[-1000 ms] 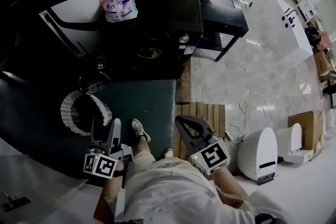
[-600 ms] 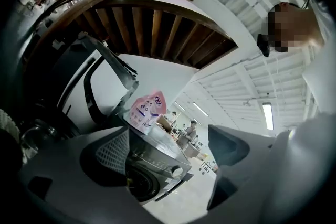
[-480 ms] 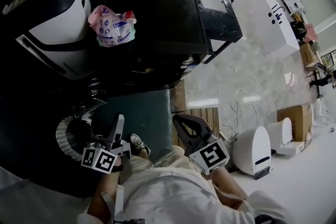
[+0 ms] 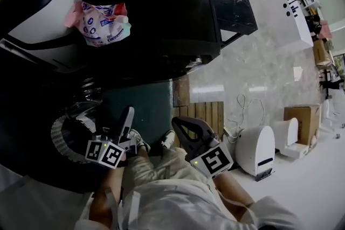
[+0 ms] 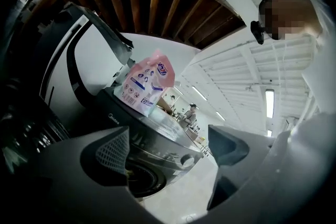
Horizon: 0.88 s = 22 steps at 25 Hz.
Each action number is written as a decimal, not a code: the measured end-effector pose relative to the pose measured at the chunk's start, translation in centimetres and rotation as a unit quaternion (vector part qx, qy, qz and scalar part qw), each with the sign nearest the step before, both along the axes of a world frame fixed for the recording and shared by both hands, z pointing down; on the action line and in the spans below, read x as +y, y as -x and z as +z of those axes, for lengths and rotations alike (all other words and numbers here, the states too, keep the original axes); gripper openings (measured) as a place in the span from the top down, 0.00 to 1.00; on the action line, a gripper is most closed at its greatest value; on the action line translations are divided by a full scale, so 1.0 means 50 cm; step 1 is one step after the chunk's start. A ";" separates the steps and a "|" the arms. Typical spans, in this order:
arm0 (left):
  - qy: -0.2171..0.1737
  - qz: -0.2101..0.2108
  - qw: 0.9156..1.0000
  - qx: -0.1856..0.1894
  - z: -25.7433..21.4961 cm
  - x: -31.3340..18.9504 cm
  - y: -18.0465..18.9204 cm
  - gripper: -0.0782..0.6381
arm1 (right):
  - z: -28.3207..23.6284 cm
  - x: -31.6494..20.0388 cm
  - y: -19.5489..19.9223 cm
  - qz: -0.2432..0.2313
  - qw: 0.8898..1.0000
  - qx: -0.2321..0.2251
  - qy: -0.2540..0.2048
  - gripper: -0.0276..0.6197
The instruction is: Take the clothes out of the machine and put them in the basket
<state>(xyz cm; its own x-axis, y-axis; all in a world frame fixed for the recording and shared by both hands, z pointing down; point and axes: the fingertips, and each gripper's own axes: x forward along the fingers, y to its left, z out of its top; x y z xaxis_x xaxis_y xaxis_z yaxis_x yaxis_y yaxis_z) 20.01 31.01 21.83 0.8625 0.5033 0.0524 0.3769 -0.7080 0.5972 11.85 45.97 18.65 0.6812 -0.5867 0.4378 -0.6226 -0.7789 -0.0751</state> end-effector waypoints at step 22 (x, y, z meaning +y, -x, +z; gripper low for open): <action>0.004 0.008 0.999 0.049 0.655 0.020 -0.181 0.26 | 0.641 -0.067 -0.196 -0.070 0.992 0.081 0.061 0.94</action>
